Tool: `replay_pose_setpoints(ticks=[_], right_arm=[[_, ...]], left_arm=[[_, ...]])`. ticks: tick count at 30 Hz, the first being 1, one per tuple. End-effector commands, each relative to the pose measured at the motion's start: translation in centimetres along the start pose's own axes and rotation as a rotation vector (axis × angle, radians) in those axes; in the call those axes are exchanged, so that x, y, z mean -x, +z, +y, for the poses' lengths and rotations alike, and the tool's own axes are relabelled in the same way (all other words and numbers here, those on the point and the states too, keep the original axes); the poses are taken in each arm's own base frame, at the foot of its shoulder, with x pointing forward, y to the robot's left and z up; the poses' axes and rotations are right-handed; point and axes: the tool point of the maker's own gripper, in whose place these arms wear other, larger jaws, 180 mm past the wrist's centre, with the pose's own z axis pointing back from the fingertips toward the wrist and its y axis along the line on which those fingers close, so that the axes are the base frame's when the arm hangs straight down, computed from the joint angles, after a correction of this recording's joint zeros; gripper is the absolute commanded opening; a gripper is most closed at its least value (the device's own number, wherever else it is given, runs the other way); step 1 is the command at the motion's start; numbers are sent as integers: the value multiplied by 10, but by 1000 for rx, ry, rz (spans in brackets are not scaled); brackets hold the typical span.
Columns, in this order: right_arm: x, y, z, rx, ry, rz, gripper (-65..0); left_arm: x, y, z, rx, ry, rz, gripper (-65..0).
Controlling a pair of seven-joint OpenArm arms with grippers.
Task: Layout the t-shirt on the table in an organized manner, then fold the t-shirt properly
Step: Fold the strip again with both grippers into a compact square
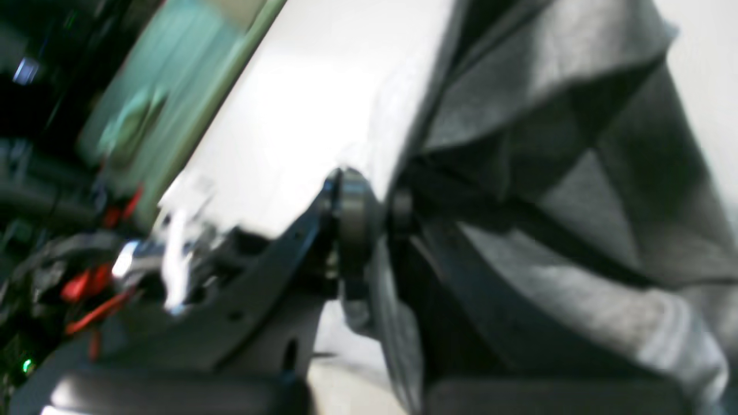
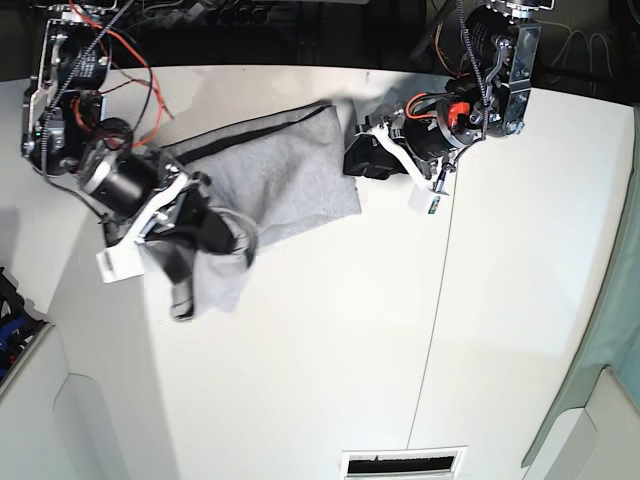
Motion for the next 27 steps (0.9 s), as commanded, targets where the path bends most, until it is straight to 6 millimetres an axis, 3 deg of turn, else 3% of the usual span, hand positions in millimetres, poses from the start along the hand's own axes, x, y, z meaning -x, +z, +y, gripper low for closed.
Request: replay_pose_setpoints(ticks=[1, 4, 7, 9, 14, 18, 21, 27], right_arm=[[-4, -3, 13, -34, 26, -21, -650], [34, -17, 37, -74, 63, 93, -646], [56, -28, 55, -105, 118, 166, -346], [56, -33, 66, -131, 139, 149, -253], [42, -44, 87, -190, 164, 93, -249], [20, -53, 93, -199, 195, 49, -250], [3, -55, 79, -141, 245, 29, -250], [-43, -37, 25, 29, 248, -68, -251]], left_arm=[[3, 0, 3, -18, -15, 26, -353], [2, 2, 7, -26, -22, 28, -353], [-2, 3, 9, -30, -25, 22, -353], [-3, 3, 8, -24, -20, 16, -353], [-7, 3, 5, -6, -2, 0, -353], [-14, 12, 18, -25, 4, -14, -353], [-23, 25, 26, -15, -11, -33, -353], [-50, 56, 41, -44, -71, -66, -353]])
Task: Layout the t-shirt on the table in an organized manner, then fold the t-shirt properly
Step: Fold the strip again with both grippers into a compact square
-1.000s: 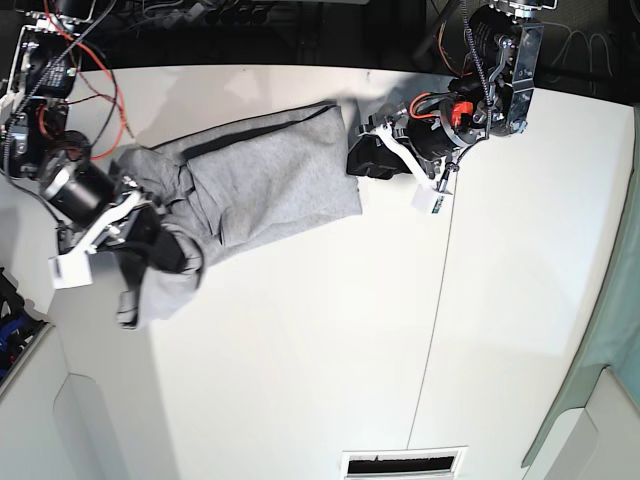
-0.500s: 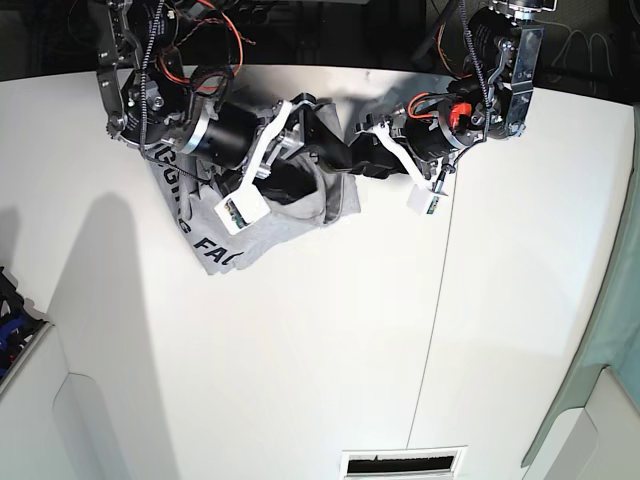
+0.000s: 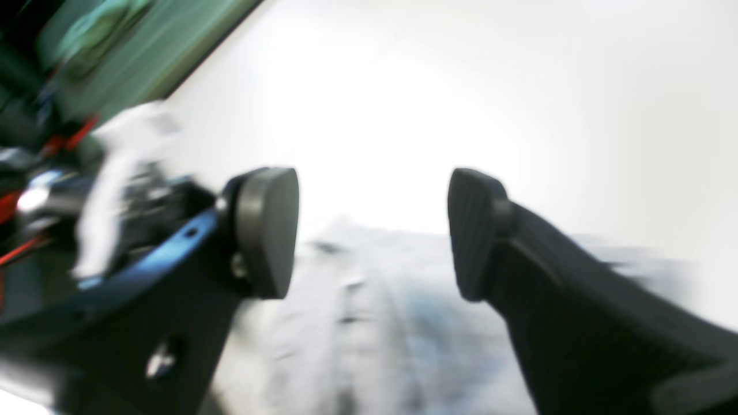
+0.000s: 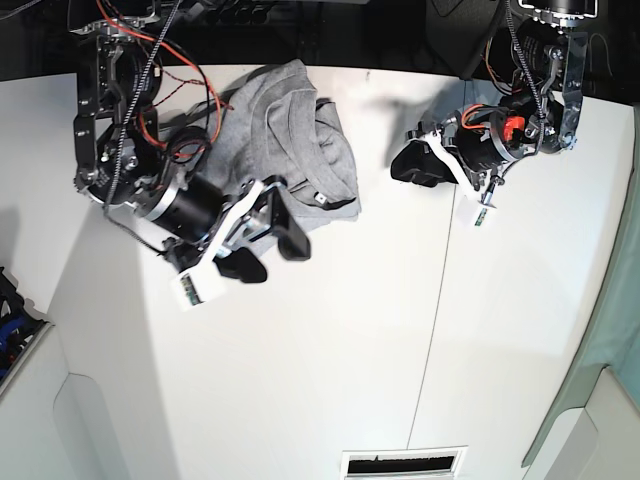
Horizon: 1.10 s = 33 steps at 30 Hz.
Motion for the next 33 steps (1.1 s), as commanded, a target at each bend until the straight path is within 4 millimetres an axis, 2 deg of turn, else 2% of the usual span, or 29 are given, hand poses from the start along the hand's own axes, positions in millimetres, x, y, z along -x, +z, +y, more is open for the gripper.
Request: replay_pose_setpoints(ticks=[1, 3, 5, 7, 8, 9, 12, 16, 19, 23, 27, 29, 33], right_arm=[[-22, 5, -4, 7, 6, -74, -251], [-28, 12, -19, 47, -8, -107, -251], [-31, 17, -31, 89, -7, -128, -251], [-33, 18, -44, 143, 27, -153, -255], [-34, 16, -51, 172, 52, -160, -290], [-33, 13, -60, 198, 64, -155, -358], [-31, -2, -82, 228, 25, -127, -650], [-29, -27, -106, 224, -29, -78, -650], [-26, -44, -119, 216, -68, -37, -650], [-6, -62, -116, 175, -82, 45, -650], [26, -68, -110, 167, -33, 152, -650], [36, -63, -113, 168, -16, 183, -650], [61, -42, -126, 177, -48, 238, -650]], left_arm=[[-18, 8, 1, 5, -38, -44, -354], [-26, 16, 2, -3, -75, -54, -365], [-35, 26, -9, 39, -122, -75, -459], [-42, 38, -44, 175, -206, -110, -597], [-44, 45, -65, 244, -241, -130, -650], [-45, 49, -79, 281, -255, -140, -650], [-28, 48, -118, 376, -293, -113, -650], [13, 27, -164, 471, -345, -7, -650], [27, 4, -178, 450, -353, 5, -650], [45, -22, -176, 431, -301, 31, -650], [55, -42, -153, 384, -285, 91, -650], [51, -52, -131, 311, -276, 110, -650], [40, -61, -73, 124, -264, 141, -650]])
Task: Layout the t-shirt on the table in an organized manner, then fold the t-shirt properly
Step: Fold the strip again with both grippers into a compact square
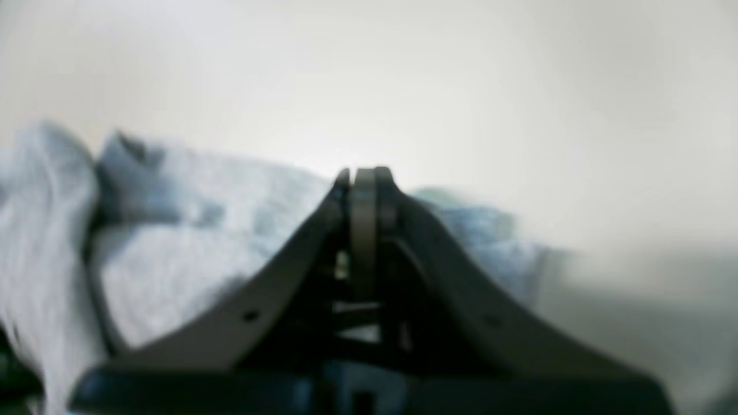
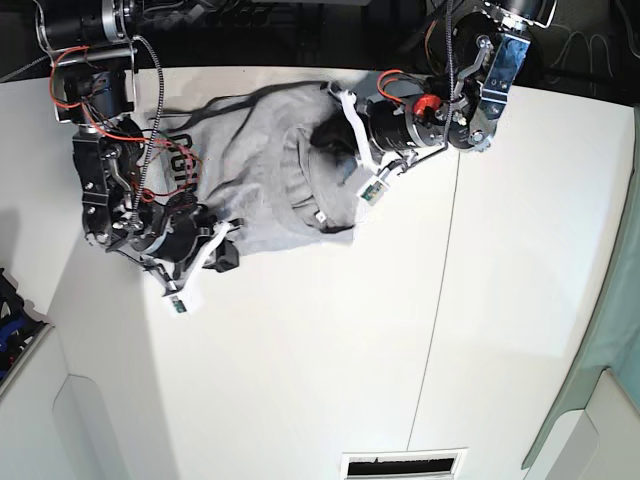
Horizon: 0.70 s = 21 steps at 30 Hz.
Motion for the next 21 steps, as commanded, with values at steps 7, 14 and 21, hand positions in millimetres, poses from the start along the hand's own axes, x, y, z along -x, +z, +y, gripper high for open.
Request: replay_pose_setpoints(ticks=[7, 14, 21], right_arm=[[26, 33, -5, -26, -46, -18, -650], [59, 53, 41, -108, -69, -27, -650], [68, 51, 69, -147, -107, -43, -650]], left_arm=[[-10, 10, 71, -138, -36, 62, -650], [-80, 5, 107, -203, -66, -11, -650], [-116, 10, 120, -222, -79, -49, -650]])
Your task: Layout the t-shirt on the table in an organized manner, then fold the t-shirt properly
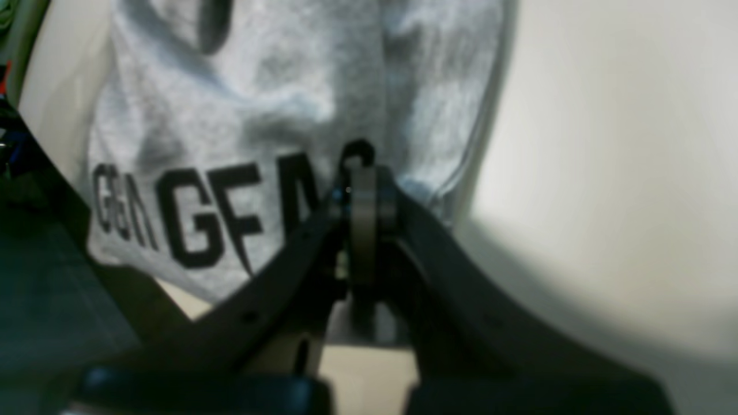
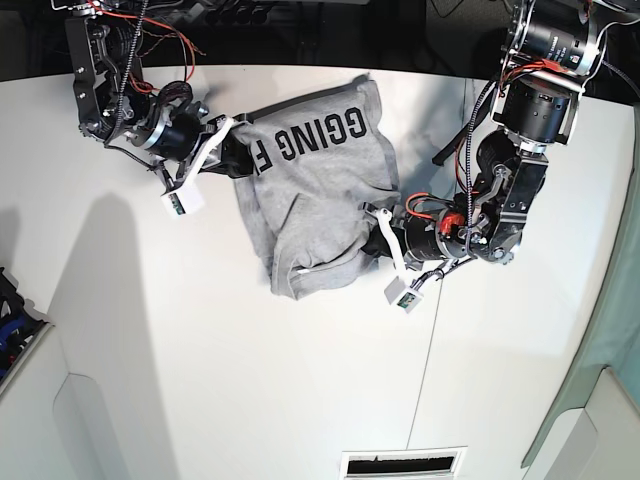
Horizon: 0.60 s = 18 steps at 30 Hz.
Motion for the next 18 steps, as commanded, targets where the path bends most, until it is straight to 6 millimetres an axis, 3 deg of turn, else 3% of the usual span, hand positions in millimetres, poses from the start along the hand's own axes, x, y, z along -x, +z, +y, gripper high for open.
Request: replay_pose_setpoints(ticks=[1, 5, 10, 13, 18], right_arm=[[-22, 5, -2, -1, 12, -68, -650], [-35, 19, -18, 47, -5, -107, -650], [-45, 48, -47, 140, -23, -115, -650], [-39, 69, -65, 179, -33, -76, -650], [-5, 107, -76, 201, -17, 4, -650]], left_arm=[[-28, 7, 5, -6, -11, -66, -650], [-53, 28, 2, 17, -29, -134, -650], [-51, 70, 8, 29, -52, -156, -650], [-28, 93, 7, 33, -68, -121, -650], [52, 128, 9, -13, -30, -9, -650]])
